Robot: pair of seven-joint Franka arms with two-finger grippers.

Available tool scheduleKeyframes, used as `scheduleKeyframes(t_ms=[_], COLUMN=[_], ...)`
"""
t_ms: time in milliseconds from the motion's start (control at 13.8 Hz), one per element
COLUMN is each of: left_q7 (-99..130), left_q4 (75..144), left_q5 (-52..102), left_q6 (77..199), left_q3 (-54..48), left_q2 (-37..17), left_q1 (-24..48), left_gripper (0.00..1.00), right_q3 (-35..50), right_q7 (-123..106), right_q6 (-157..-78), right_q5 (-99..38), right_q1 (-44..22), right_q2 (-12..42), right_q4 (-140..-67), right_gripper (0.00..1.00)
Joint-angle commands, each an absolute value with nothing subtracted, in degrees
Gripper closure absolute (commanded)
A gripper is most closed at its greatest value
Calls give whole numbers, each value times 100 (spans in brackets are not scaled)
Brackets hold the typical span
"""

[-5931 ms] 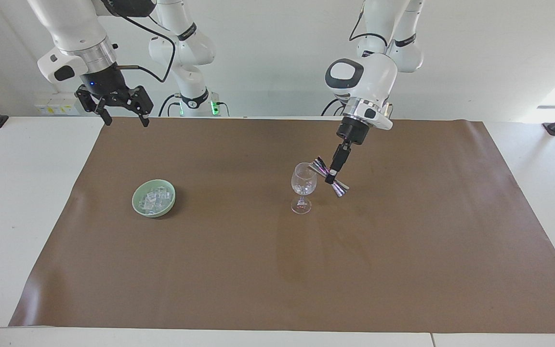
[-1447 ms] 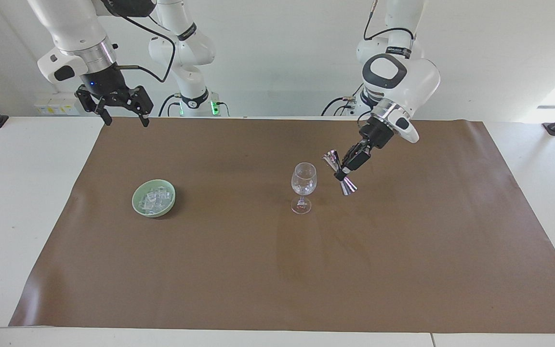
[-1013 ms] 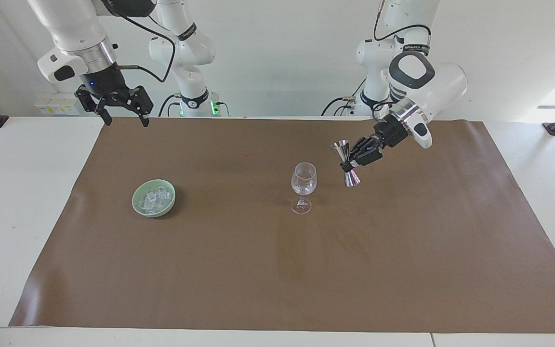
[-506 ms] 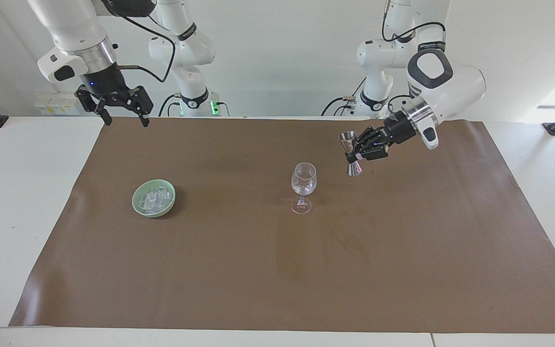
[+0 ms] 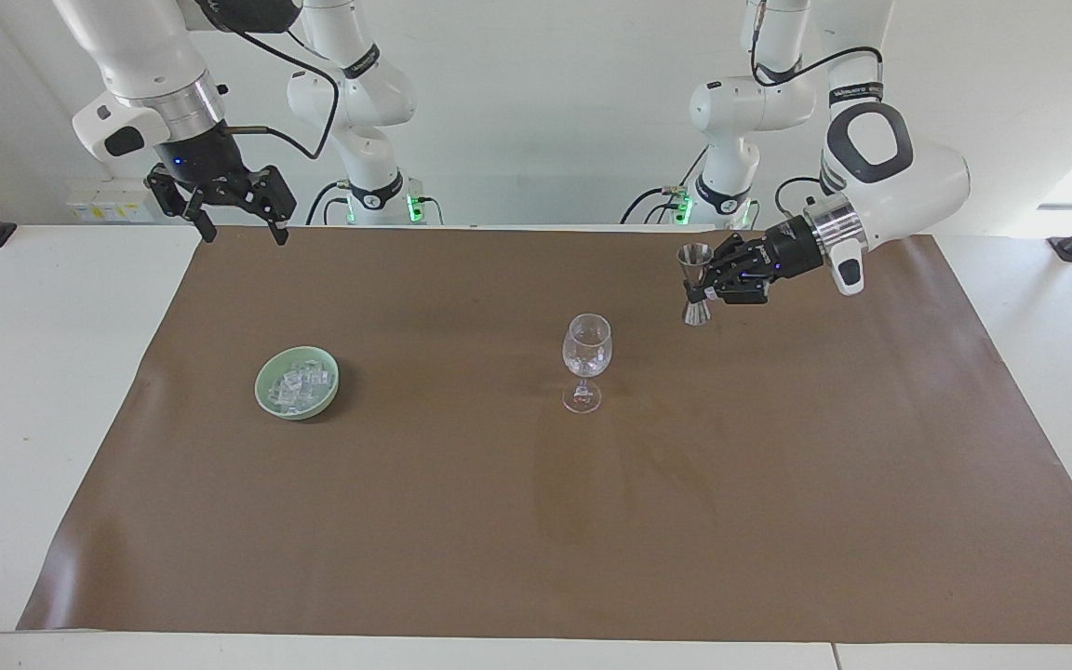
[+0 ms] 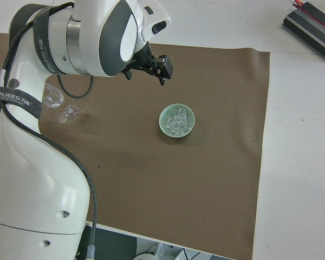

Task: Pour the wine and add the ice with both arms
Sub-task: 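Carry the silver bottle to the mat edge with the left gripper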

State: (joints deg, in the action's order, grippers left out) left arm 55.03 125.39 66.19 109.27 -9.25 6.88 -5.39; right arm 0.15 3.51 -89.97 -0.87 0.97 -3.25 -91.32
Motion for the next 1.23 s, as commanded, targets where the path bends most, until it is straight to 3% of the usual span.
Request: scheduleKeyframes(t_ms=[0,434,1157], left_q7=[5599,5528,5100], left_q4=[12560,12621,12226], left_q5=[6539,6565,6618], left_q6=[10679,10521,10275], left_q3=[-967,-976,-993], left_q2=[572,203,-1220], left_q1=[-904,-1739,-2618], left_gripper=[100,100,100], right_q3=[-9,-9,-26], right_q7=[211,211,254], right_q6=[-9000,-9000,-8720], right_q5=[-193,-193,-193], right_q1=[105,105,167], right_q2=[-439,-439,-492], right_q4=[-9246,-9246,-9299], right_gripper=[0,0,0])
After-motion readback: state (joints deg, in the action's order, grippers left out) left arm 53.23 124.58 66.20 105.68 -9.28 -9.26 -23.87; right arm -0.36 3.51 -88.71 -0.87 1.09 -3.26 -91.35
